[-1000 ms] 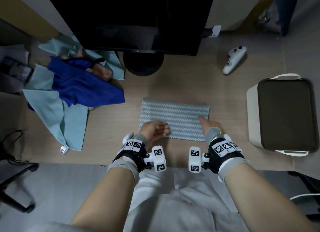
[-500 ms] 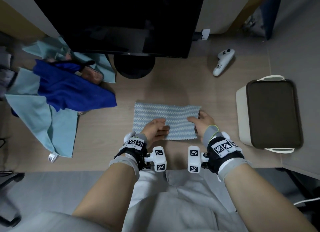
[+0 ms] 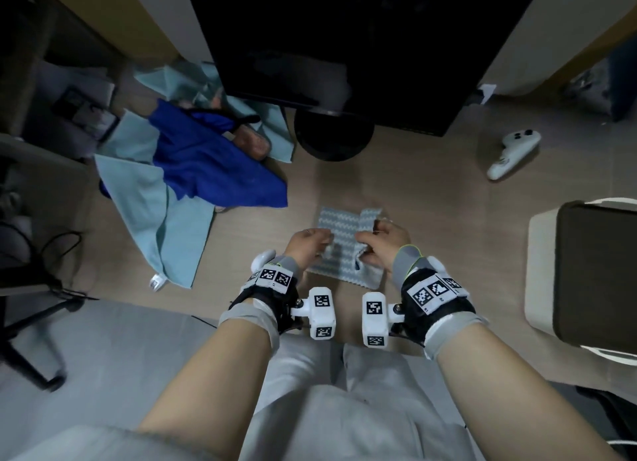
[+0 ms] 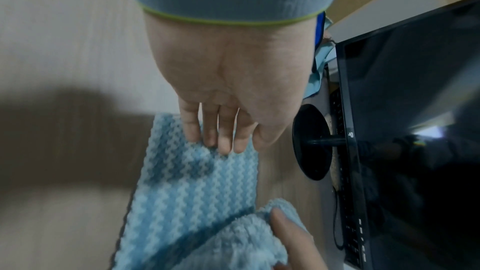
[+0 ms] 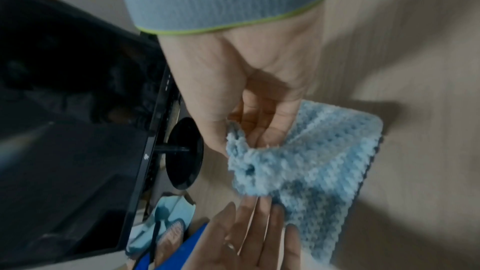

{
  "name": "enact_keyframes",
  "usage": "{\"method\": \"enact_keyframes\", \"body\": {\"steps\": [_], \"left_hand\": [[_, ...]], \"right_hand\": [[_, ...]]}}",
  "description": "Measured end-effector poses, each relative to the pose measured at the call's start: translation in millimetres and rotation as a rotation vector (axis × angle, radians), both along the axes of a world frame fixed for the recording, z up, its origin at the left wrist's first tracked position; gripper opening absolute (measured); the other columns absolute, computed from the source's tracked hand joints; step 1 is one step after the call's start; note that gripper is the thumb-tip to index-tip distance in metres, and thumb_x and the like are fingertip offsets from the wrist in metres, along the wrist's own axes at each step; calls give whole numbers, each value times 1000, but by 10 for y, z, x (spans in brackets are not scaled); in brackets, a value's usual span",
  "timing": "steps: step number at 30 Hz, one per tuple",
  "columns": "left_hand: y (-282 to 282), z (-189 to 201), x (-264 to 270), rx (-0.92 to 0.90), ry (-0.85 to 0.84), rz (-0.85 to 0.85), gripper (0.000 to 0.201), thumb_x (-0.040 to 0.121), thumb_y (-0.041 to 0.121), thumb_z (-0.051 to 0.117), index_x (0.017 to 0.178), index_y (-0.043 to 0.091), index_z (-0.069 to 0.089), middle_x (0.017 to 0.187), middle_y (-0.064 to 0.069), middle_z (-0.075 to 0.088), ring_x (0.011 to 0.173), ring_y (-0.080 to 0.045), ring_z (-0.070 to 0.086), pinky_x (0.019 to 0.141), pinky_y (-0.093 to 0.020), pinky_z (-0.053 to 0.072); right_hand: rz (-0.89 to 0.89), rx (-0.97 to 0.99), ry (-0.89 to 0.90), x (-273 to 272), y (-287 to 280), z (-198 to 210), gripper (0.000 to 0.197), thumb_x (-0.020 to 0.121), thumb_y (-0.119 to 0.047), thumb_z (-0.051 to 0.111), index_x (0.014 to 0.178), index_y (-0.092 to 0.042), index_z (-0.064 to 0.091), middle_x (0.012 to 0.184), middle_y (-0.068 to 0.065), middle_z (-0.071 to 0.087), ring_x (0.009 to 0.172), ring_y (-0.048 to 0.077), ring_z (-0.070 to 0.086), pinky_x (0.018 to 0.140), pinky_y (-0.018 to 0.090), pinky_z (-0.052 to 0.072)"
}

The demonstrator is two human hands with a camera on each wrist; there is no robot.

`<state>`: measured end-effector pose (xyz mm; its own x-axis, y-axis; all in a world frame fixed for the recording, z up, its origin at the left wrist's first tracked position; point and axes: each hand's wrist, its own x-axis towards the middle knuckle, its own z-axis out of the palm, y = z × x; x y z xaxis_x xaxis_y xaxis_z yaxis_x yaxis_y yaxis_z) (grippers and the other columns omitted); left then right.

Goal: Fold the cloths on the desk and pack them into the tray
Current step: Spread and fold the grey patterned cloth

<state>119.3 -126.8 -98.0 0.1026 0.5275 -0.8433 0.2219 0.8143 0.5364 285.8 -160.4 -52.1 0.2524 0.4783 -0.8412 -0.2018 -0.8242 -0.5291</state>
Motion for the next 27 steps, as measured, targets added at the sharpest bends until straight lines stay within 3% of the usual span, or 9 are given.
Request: {"method": "enact_keyframes", "body": {"steps": [5,7,8,11,14,17,19,22,27], "left_hand": [[95,-32,-91,-34,-31,-78,12,92,22,58,93,12,66,84,-11,56,76,-23,50,61,-28,40],[150,-45,-150,-43,-49,-114,14,92,21,56,89,13,67,79,-11,62,73,-25,56,64,-32,48],[185,-40,-172,-49,-49,-127,13,91,21,57,89,13,68,84,-13,65,79,-27,60,74,-36,52],[290,-48,-201,-76,6,-178,21,79,23,70,96,13,68,103,-17,69,100,-32,65,96,-44,52],[377,-149,-194,-110,120,-250,37,65,24,81,98,14,67,102,-15,72,98,-32,68,89,-47,57],[445,-274,-209,-112,226,-336,38,53,25,87,83,15,67,90,-14,73,88,-32,71,81,-47,59],[488,-312,-197,-113,290,-414,38,48,31,87,79,20,68,80,-10,74,79,-31,72,74,-46,61],[480,-537,-205,-73,366,-618,42,38,52,76,72,29,67,60,0,71,62,-24,72,64,-44,62],[435,-624,-145,-49,366,-589,34,44,45,79,71,30,66,61,1,71,60,-24,71,61,-44,62]], "right_hand": [[64,-14,82,-280,165,-161,39,81,-6,73,115,-9,55,95,5,63,81,18,62,77,35,58],[128,-17,128,-378,182,-228,36,83,-17,73,116,-11,60,91,4,65,83,15,63,87,36,57],[135,-23,140,-399,188,-242,34,84,-22,72,115,-13,62,91,4,66,83,15,64,88,35,56],[33,-63,109,-329,235,-251,17,88,-24,65,104,-16,64,89,4,69,71,17,64,71,32,57],[-97,-172,-40,-102,195,-274,11,88,-22,60,87,-12,63,69,7,62,50,19,53,47,25,42],[-26,-329,-178,95,41,-395,26,70,-37,67,71,-12,64,67,9,65,57,25,60,64,36,58],[57,-394,-240,155,-94,-442,39,60,-48,73,72,-11,65,67,10,67,62,28,65,72,43,57],[166,-361,-171,149,-222,-552,60,47,-62,75,83,-14,68,82,5,73,80,28,70,85,41,56],[148,-326,12,194,-176,-612,64,45,-50,84,97,-17,71,95,4,75,87,25,73,90,43,56]]}}
